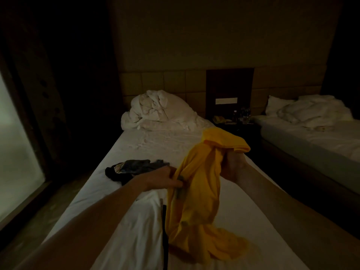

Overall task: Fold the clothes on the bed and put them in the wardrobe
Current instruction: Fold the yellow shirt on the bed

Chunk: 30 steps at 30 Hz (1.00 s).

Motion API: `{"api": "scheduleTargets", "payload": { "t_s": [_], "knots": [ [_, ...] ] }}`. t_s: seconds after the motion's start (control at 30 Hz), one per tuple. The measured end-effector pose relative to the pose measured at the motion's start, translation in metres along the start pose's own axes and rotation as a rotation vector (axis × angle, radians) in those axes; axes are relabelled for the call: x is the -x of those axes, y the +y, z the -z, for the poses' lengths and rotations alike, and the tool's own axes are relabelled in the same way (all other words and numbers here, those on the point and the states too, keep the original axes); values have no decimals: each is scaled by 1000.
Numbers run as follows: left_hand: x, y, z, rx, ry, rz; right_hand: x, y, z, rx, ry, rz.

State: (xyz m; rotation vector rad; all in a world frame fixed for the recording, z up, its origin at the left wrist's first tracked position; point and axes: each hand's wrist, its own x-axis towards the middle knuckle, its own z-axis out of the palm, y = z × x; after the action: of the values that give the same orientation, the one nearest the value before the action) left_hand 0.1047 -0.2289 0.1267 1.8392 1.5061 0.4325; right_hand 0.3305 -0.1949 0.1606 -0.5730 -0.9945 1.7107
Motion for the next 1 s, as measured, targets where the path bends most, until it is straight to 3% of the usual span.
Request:
{"api": "scheduleTargets", "payload": {
  "t_s": [0.17,0.33,0.53,0.8,0.87,0.93,1.0],
  "knots": [
    [-1,-11,3,-173,139,-27,-8,-18,18,49,43,35],
    [-3,-10,16,89,307,-83,-18,-29,30,101,114,25],
    [-10,-13,26,58,526,-75,-30,-39,43,202,242,-76],
    [-21,-24,13,-244,617,0,-36,-43,23,214,224,-105],
    [-21,-18,5,-422,772,-248,-39,-45,10,215,165,-110],
    [-17,-3,-5,-746,861,-722,-38,-46,-10,227,88,-141],
    [-18,17,-24,-1114,716,-1180,-41,-42,-26,245,35,-172]
  ]
}}
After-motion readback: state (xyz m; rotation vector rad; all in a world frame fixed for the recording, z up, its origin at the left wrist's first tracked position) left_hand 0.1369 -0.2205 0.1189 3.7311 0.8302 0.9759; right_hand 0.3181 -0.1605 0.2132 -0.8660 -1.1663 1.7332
